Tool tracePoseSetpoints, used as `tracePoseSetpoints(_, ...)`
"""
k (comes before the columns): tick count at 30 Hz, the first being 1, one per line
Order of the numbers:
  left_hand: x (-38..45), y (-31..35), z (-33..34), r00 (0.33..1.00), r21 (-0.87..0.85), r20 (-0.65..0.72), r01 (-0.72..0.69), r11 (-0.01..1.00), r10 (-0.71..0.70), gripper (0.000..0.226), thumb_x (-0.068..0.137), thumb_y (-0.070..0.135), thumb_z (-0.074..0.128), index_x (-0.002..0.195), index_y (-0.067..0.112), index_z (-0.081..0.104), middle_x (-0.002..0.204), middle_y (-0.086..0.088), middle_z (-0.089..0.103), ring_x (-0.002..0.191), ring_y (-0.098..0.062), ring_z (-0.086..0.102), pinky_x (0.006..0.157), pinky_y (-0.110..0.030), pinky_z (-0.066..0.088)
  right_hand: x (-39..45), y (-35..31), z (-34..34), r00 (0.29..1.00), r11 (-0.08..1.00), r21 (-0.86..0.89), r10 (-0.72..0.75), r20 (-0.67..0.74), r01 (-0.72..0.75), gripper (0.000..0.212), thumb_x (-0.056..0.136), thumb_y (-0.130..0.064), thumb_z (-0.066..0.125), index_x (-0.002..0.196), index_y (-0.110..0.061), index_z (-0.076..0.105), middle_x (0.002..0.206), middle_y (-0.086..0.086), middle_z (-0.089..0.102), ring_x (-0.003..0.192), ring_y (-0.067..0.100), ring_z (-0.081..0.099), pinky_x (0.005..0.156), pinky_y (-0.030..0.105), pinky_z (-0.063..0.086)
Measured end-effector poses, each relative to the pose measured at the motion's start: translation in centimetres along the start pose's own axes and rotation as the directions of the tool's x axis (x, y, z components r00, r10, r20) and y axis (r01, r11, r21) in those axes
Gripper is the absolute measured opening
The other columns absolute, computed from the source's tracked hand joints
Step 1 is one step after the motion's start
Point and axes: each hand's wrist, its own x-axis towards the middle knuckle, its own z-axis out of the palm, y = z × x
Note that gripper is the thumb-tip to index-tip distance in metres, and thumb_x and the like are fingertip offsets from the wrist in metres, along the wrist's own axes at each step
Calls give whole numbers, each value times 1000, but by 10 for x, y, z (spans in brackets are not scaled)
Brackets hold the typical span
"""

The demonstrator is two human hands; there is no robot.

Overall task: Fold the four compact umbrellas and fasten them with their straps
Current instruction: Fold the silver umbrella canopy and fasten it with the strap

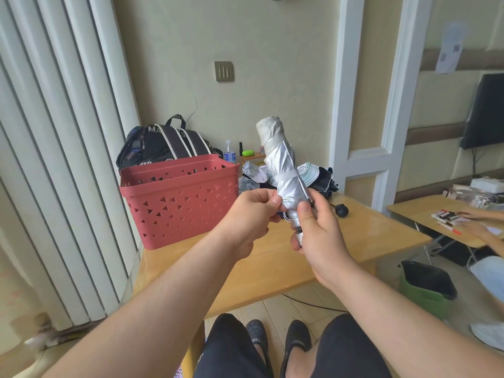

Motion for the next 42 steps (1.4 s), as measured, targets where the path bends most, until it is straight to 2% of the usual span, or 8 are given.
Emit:
tracePoseSetpoints(5, 1, 1, 3, 1000, -15, 6, 12, 1000, -12, 32, 99, 54, 62, 95, 23, 69, 81, 11, 68, 81, -13, 58, 72, -35, 42, -1, 5, -2, 1000, 998, -64, -19, 6, 19, 34, 110, -33, 47, 142, -43, 46, 104, -12, 69, 63, 9, 54, 56, 31, 48)
tracePoseSetpoints(11, 9, -13, 1, 997, -126, 49, 64, 990, -58, 23, 97, 33, 74, 77, 25, 64, 76, 9, 62, 68, -7, 52, 69, -32, 39, -1, 2, 1, 999, 1000, -2, -6, -53, 6, 26, 112, -32, 40, 131, -39, 56, 96, 4, 65, 53, 16, 49, 45, 28, 41)
tracePoseSetpoints(17, 16, -19, -3, 999, -130, 37, -28, 991, 33, 12, 98, 18, 72, 87, 17, 67, 63, 8, 56, 54, -5, 43, 58, -27, 31, 1, -2, 7, 994, 989, 127, 84, -65, -75, 32, 109, -44, 42, 128, -26, 60, 93, 13, 61, 51, 19, 44, 38, 20, 33)
tracePoseSetpoints(21, 13, -23, -2, 997, -91, -10, -79, 993, 79, 7, 97, 9, 72, 97, 10, 65, 64, 9, 64, 50, 0, 50, 53, -16, 40, 3, 0, 5, 993, 996, 77, 50, -104, -42, 17, 106, -37, 55, 117, -27, 64, 81, 1, 67, 52, 18, 48, 41, 25, 37)
tracePoseSetpoints(28, 18, -20, -2, 972, 42, -168, -159, 986, 164, 13, 91, 10, 73, 99, 19, 69, 84, 4, 64, 71, -12, 55, 64, -26, 44, 3, 14, -3, 986, 974, -213, -104, -127, 75, 33, 91, -41, 66, 119, -52, 52, 103, -10, 73, 74, 21, 66, 64, 52, 57)
tracePoseSetpoints(30, 16, -13, 2, 978, 12, -130, -161, 987, 161, 6, 95, 25, 72, 99, 21, 75, 84, 5, 67, 73, -10, 56, 70, -26, 47, -1, 12, -5, 983, 954, -275, -152, -106, 118, 40, 97, -26, 64, 125, -49, 47, 102, -9, 71, 72, 21, 63, 62, 45, 53)
tracePoseSetpoints(34, 17, -13, 8, 982, -9, -71, -179, 984, 177, 42, 92, 54, 72, 94, 12, 71, 85, -1, 66, 78, -15, 57, 77, -37, 49, -6, 9, -4, 967, 899, -393, -243, -78, 195, 47, 99, -21, 67, 132, -46, 45, 122, -11, 66, 100, 19, 66, 81, 43, 55)
tracePoseSetpoints(42, 13, -14, 13, 976, 59, -120, -175, 983, 182, 40, 93, 49, 75, 88, 9, 70, 70, 7, 64, 58, -10, 46, 56, -25, 40, -8, 4, -5, 915, 755, -603, -392, -98, 259, 46, 94, -16, 73, 133, -33, 56, 121, -9, 60, 105, 6, 55, 74, 29, 41)
